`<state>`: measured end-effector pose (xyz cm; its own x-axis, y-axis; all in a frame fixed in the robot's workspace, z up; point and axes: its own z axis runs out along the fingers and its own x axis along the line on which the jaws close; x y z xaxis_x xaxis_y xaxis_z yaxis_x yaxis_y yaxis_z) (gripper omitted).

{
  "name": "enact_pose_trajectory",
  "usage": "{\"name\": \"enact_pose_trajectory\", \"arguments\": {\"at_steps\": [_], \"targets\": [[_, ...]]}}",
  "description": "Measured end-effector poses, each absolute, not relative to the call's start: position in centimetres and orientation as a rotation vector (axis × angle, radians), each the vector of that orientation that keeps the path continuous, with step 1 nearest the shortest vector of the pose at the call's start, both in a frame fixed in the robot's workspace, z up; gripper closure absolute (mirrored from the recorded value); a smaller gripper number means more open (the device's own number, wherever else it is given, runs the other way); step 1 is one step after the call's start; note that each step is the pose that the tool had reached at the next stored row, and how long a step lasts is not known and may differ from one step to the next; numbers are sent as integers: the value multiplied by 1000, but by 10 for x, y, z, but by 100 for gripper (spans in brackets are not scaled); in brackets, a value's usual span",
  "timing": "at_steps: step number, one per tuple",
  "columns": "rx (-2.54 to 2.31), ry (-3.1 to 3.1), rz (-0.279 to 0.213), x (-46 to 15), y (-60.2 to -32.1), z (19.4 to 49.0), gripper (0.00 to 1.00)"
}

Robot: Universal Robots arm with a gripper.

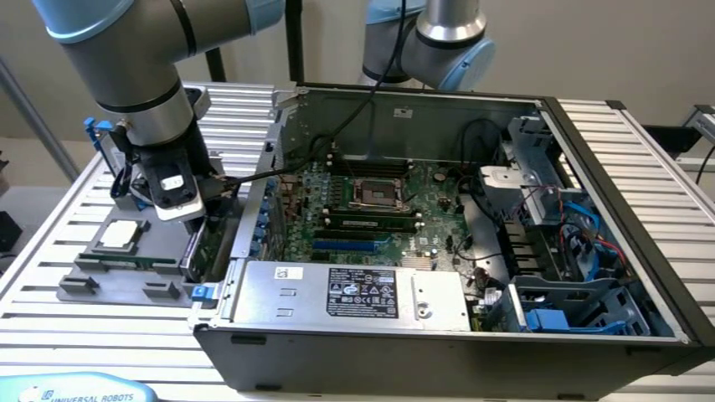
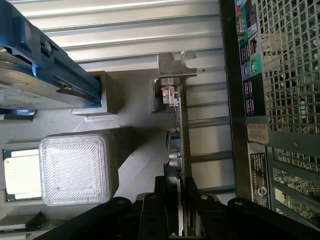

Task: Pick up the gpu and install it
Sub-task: 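Pick up the gpu and move the gpu toward the slot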

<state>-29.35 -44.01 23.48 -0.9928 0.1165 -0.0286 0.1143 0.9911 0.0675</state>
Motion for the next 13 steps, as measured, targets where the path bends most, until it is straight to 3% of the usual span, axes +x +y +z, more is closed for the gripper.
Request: {"name": "enact_pose_trajectory", "arguments": {"at_steps": [13], "targets": [[92,3108,104,-294,-440,235,73]]}}
